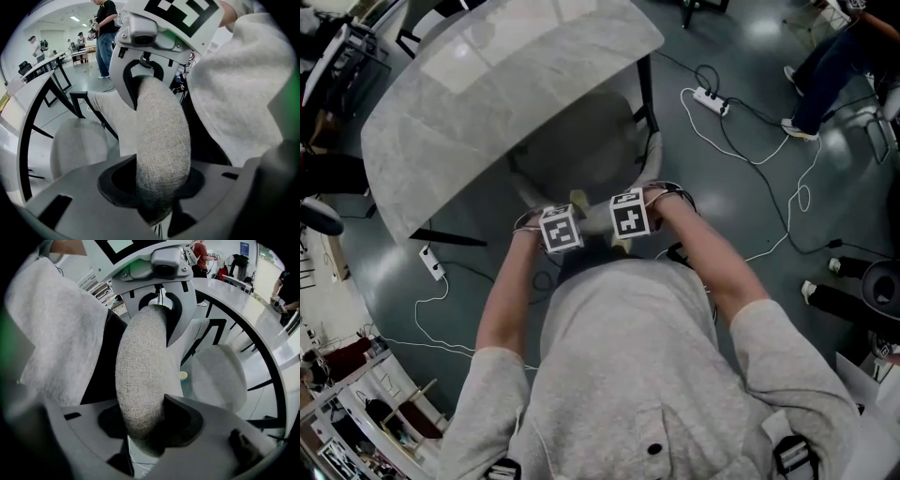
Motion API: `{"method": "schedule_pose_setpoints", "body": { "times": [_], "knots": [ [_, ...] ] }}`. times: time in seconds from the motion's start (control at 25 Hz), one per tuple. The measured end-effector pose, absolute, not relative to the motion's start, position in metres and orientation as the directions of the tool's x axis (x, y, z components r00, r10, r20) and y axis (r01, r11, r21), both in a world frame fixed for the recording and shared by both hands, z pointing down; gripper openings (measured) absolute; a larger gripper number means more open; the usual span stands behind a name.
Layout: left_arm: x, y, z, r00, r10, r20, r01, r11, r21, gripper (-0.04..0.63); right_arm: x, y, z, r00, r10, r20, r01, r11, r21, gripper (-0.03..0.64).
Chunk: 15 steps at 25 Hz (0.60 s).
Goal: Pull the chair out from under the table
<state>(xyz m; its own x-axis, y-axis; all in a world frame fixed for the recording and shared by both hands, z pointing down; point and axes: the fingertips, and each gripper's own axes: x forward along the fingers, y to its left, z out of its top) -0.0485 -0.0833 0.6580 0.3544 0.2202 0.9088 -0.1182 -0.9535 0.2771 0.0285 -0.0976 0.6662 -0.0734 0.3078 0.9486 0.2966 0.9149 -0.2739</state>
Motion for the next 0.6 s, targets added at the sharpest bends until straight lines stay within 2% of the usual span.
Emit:
{"method": "schedule_pose_setpoints", "body": {
  "times": [0.6],
  "knots": [
    [-0.042, -0.0739, 0.6584, 0.346, 0.218, 0.913, -0.11, -0.956, 0.27, 0.161, 0.0362, -0.0874, 0.6664, -0.068, 0.299, 0.952, 0.282, 0.921, -0.269, 0.155]
  ]
}}
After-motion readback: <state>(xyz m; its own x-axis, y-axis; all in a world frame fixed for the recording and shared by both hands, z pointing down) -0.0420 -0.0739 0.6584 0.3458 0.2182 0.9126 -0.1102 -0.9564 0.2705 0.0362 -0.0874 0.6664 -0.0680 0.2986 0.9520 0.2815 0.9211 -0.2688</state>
